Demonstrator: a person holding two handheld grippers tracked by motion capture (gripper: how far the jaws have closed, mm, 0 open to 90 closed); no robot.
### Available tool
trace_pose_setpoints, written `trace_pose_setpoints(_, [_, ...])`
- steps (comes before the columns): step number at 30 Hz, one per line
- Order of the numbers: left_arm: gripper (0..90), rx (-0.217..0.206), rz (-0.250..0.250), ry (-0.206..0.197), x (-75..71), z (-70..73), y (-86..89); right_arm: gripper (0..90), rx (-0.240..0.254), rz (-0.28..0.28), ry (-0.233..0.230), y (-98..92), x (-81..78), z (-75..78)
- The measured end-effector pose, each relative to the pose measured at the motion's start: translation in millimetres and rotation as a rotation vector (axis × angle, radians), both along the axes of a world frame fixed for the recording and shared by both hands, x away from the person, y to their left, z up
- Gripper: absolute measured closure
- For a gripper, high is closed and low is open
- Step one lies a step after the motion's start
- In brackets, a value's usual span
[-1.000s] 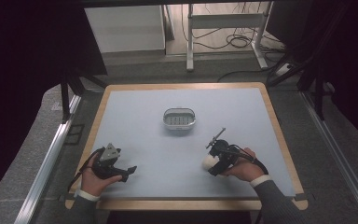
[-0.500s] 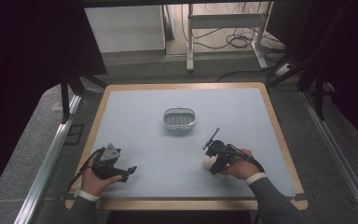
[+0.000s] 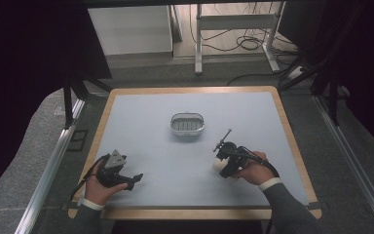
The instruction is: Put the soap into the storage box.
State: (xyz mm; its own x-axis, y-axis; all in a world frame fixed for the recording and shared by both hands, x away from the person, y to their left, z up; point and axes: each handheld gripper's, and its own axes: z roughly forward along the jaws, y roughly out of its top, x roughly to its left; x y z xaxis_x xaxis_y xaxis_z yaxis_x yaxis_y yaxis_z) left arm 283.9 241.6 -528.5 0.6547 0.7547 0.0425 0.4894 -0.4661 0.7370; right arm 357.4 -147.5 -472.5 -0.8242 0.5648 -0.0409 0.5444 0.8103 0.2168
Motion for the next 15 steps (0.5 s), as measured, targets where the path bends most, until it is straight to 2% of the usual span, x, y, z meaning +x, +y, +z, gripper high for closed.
trace_pose_setpoints(9, [5.6,0.002,0.000,0.001,0.1,-0.3,-0.2,49.6,0.033,0.022,-0.038,1.9,14.9,20.5])
trace_pose_setpoints(15, [5.6,0.002,-0.001,0.000,0.0,-0.1,0.0,49.5,0.052,0.049,-0.067,10.0,30.2,38.0])
